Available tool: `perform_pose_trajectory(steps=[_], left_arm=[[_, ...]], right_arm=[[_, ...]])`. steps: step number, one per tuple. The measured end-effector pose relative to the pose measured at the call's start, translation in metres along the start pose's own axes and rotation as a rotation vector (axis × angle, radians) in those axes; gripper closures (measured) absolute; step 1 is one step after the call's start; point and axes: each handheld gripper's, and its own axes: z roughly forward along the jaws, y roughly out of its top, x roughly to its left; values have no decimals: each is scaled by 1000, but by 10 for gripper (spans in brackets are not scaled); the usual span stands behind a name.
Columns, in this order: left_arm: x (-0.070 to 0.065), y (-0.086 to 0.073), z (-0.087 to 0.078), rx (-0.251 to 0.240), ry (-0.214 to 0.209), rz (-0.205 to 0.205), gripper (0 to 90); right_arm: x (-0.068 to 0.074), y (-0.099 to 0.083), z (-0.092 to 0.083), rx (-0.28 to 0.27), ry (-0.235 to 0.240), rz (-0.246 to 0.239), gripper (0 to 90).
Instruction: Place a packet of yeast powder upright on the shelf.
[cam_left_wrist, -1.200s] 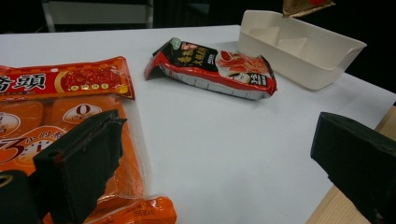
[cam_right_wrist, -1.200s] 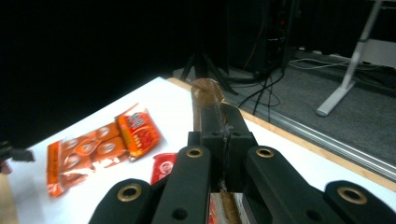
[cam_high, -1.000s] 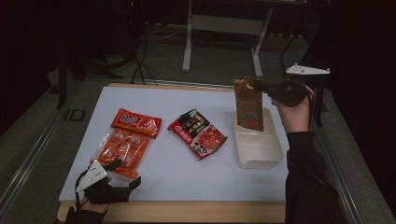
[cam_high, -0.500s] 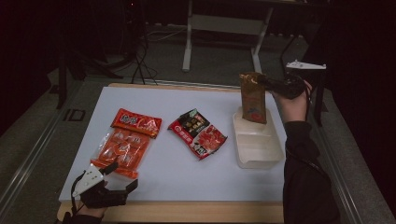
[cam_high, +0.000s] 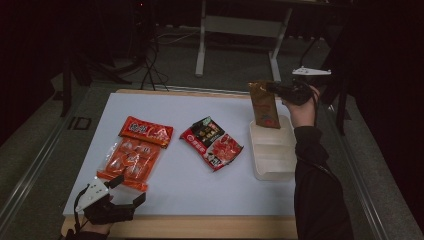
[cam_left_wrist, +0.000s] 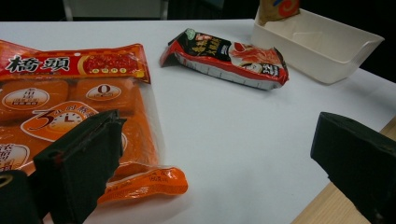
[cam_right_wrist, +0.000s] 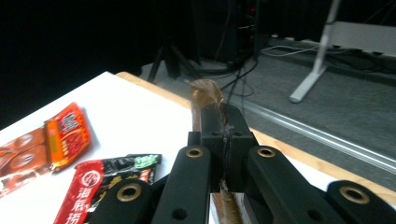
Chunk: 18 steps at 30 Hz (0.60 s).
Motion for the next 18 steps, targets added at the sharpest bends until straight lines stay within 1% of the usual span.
perform_pose_trajectory(steps=[1, 2, 4, 5, 8, 10, 12, 13, 15, 16, 18], left_arm=[[0, 0, 0, 1, 0, -1, 28], [1, 0, 0, 1, -1, -3, 28], [1, 0, 0, 1, -1, -2, 28], [0, 0, 0, 1, -1, -2, 28], [0, 0, 0, -1, -4, 3, 28], [0, 1, 0, 0, -5, 5, 28], [-1, 1, 0, -4, -6, 4, 28], [-1, 0, 0, -3, -6, 5, 28], [-1, 0, 0, -4, -5, 6, 28], [-1, 0, -1, -3, -5, 6, 28], [-1, 1, -1, -4, -6, 7, 29]], right_arm=[[0, -1, 2, 8, 14, 5, 894], [0, -2, 3, 16, 18, 5, 894], [-1, -5, 5, 21, 38, 26, 894], [0, -6, 6, 24, 39, 30, 894], [1, -11, 9, 20, 60, 51, 894], [2, -13, 10, 28, 59, 47, 894], [1, -16, 11, 40, 41, 40, 893], [0, -18, 11, 42, 46, 54, 893], [-3, -22, 10, 53, 27, 65, 892], [-4, -24, 9, 53, 27, 74, 889], [-8, -28, 7, 66, 5, 85, 887]])
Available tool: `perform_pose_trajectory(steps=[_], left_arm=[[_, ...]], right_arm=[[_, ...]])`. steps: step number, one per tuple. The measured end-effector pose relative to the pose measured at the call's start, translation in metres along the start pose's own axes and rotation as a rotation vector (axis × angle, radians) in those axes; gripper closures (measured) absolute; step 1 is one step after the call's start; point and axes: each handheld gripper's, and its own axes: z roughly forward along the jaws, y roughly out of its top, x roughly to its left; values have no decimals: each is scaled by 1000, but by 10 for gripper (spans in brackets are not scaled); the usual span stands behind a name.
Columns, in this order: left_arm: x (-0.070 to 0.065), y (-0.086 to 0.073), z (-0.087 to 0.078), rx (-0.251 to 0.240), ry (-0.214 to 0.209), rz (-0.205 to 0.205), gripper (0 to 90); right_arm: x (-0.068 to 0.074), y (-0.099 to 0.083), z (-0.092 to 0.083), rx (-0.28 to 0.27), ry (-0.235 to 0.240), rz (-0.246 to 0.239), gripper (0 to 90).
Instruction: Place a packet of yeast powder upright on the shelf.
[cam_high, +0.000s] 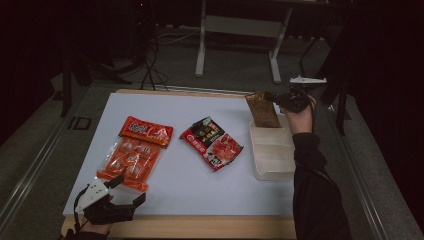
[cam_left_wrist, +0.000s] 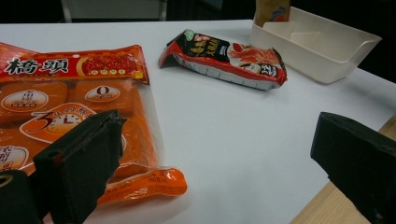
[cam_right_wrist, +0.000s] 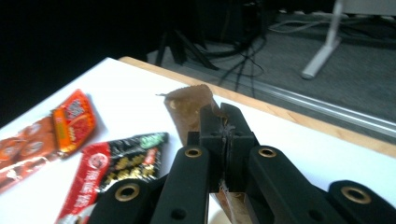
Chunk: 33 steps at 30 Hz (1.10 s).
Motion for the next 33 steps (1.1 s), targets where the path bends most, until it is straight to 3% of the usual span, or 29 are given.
perform_pose_trajectory(steps=[9, 12, 19, 27, 33], left_arm=[[-2, 0, 1, 4, -5, 12, 28], [-2, 0, 1, 0, -4, 9, 29], [-4, 1, 3, 2, -12, 23, 28], [-5, 2, 6, 4, -28, 31, 29], [-7, 3, 8, 0, -41, 51, 37]], right_arm=[[-14, -14, -16, 5, -93, 44, 852], [-20, -18, -26, -10, -116, 67, 759], [-15, -18, -50, -48, -157, 46, 668], [5, -16, -70, -95, -133, 11, 567], [25, -20, -84, -136, -87, 2, 486]])
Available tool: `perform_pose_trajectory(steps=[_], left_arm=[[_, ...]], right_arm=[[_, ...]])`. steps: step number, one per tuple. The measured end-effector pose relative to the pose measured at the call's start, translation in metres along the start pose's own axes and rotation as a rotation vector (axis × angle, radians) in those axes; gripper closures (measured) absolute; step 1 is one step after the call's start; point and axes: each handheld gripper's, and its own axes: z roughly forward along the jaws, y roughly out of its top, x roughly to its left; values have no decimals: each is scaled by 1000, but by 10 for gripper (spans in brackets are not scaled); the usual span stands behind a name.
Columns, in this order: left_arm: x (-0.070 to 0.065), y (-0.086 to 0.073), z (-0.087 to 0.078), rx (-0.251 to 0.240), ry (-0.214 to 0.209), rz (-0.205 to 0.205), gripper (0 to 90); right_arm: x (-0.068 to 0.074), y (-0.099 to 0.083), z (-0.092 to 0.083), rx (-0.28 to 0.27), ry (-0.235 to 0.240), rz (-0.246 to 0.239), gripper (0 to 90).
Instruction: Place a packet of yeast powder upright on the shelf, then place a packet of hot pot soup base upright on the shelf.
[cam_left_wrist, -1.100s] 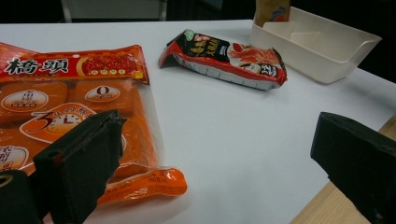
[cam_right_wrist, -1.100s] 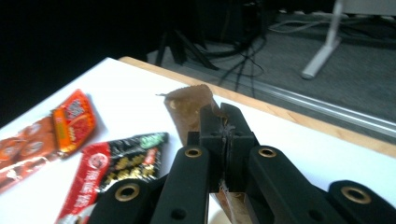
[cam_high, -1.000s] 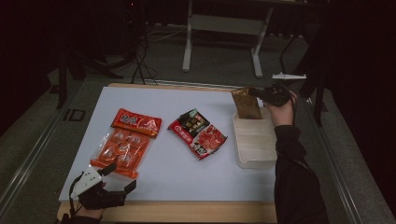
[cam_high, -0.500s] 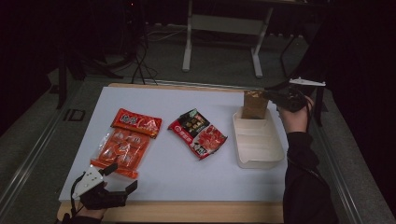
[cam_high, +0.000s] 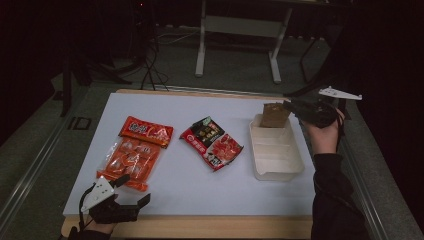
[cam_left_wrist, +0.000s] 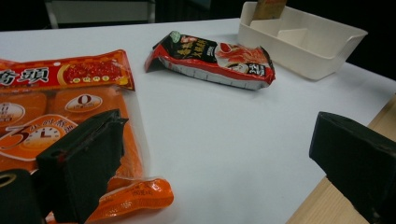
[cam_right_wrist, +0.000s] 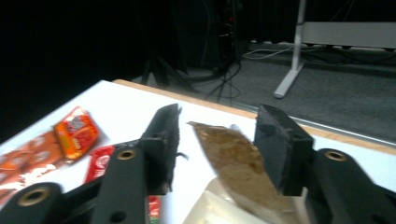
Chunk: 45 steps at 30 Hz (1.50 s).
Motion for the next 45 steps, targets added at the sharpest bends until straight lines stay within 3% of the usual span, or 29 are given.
perform_pose_trajectory(steps=[12, 16, 18, 22, 27, 33, 37, 40, 45], left_arm=[[-10, 12, 10, -1, -59, 50, 37], [-14, 20, 14, -7, -105, 27, 38], [-16, 27, 20, 20, -140, 3, 38], [-20, 39, 31, 39, -194, -23, 37], [-22, 50, 43, 33, -185, -2, 38], [-20, 62, 57, 82, -199, 45, 55], [-20, 69, 67, 101, -221, 53, 56], [-18, 76, 77, 106, -228, 55, 61], [-17, 83, 92, 98, -229, 59, 140]], right_arm=[[45, -29, -29, -71, 62, 2, 224], [58, -40, -38, -84, 77, -6, 162], [65, -45, -43, -97, 105, 5, 140], [75, -52, -50, -105, 130, 27, 137], [88, -66, -52, -85, 148, -1, 143], [102, -82, -54, -57, 184, -24, 145], [110, -90, -56, -51, 211, -12, 147], [117, -93, -57, -46, 214, -48, 147], [120, -101, -58, -43, 220, -51, 149]])
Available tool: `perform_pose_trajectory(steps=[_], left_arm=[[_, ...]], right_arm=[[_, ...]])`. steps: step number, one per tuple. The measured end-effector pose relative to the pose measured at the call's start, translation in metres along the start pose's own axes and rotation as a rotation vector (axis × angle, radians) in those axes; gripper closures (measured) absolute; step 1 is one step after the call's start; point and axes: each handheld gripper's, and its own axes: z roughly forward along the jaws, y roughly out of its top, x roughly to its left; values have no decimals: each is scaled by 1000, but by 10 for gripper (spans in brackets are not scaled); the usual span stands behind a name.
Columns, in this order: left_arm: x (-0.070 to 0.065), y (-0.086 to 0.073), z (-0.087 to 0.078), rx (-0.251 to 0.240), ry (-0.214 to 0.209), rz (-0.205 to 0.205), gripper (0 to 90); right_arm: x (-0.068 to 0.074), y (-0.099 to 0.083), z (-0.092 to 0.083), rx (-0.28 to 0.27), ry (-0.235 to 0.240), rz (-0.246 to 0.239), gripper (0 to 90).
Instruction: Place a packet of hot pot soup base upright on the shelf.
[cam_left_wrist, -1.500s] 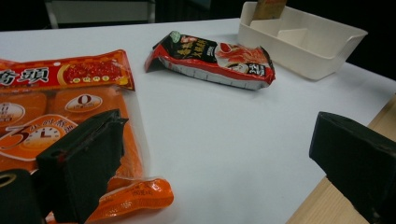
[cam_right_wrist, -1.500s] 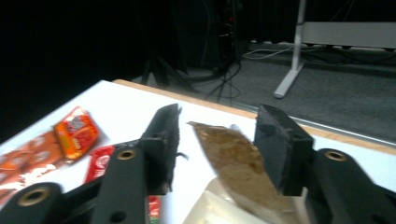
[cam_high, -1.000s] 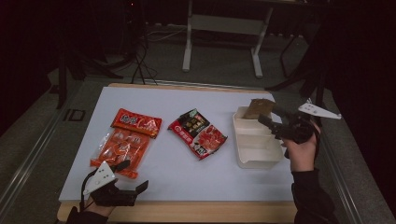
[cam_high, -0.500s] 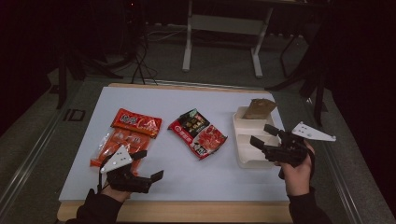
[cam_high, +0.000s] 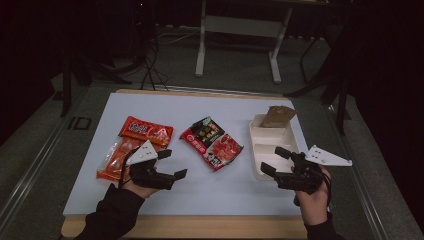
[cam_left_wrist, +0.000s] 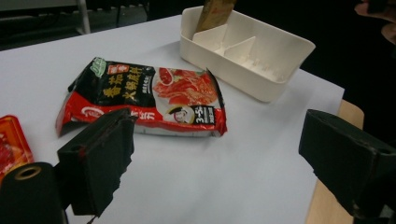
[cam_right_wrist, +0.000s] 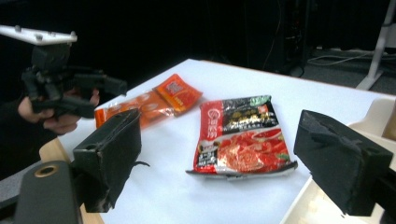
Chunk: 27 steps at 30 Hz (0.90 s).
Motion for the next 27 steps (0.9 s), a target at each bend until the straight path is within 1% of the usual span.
perform_pose_trajectory(steps=[2, 3, 5, 6, 7, 8, 9, 10, 11, 12, 13, 14, 15, 16, 17, 18, 20, 21, 22, 23, 24, 25, 27], left_arm=[[0, 4, 7, 14, -16, 11, 166], [-1, 6, 12, 29, -14, 26, 215], [-3, 9, 20, 51, -6, 38, 293], [-4, 10, 25, 56, -15, 41, 355], [-5, 13, 31, 75, -21, 45, 412], [-5, 14, 35, 84, -20, 48, 438], [-6, 16, 42, 90, -31, 53, 491], [-7, 17, 47, 92, -43, 53, 535], [-7, 18, 51, 93, -50, 49, 544], [-8, 21, 57, 99, -62, 43, 607], [-8, 22, 60, 102, -64, 41, 636], [-8, 24, 66, 110, -70, 36, 646], [-7, 25, 70, 114, -75, 34, 690], [-7, 27, 74, 121, -73, 36, 693], [-6, 29, 78, 123, -73, 31, 730], [-5, 32, 82, 126, -80, 23, 747], [-4, 36, 90, 131, -74, 24, 794], [-3, 39, 95, 135, -80, 22, 805], [-1, 41, 100, 142, -76, 17, 823], [-1, 42, 103, 146, -74, 15, 858], [1, 43, 108, 149, -76, 17, 878], [1, 45, 114, 156, -74, 15, 878], [3, 47, 122, 169, -66, 31, 897]], right_arm=[[-1, -4, 0, 5, 4, 3, 149], [-1, -6, 0, 7, 3, 5, 149], [-2, -9, 0, 16, 8, 12, 151], [-3, -10, 0, 17, 7, 11, 151], [-3, -11, -1, 17, 7, 12, 151], [-4, -13, -1, 20, 8, 16, 151], [-4, -13, -1, 21, 7, 16, 151], [-4, -14, -2, 20, 5, 14, 152], [-4, -14, -3, 18, 8, 15, 152], [-3, -14, -3, 18, 9, 15, 151], [-3, -14, -3, 19, 10, 11, 152], [-2, -13, -3, 19, 11, 11, 152], [-2, -13, -2, 20, 18, 10, 152], [-1, -13, -1, 20, 20, 8, 152], [0, -13, -1, 22, 22, 1, 152], [0, -13, 0, 23, 28, -1, 152], [1, -13, 1, 22, 39, -6, 152], [2, -13, 1, 24, 38, -7, 152], [2, -12, 2, 24, 45, -8, 152], [3, -12, 2, 22, 48, -6, 152], [3, -12, 2, 20, 47, -5, 152], [3, -12, 2, 21, 47, -6, 152], [2, -13, 2, 20, 49, -5, 152]])
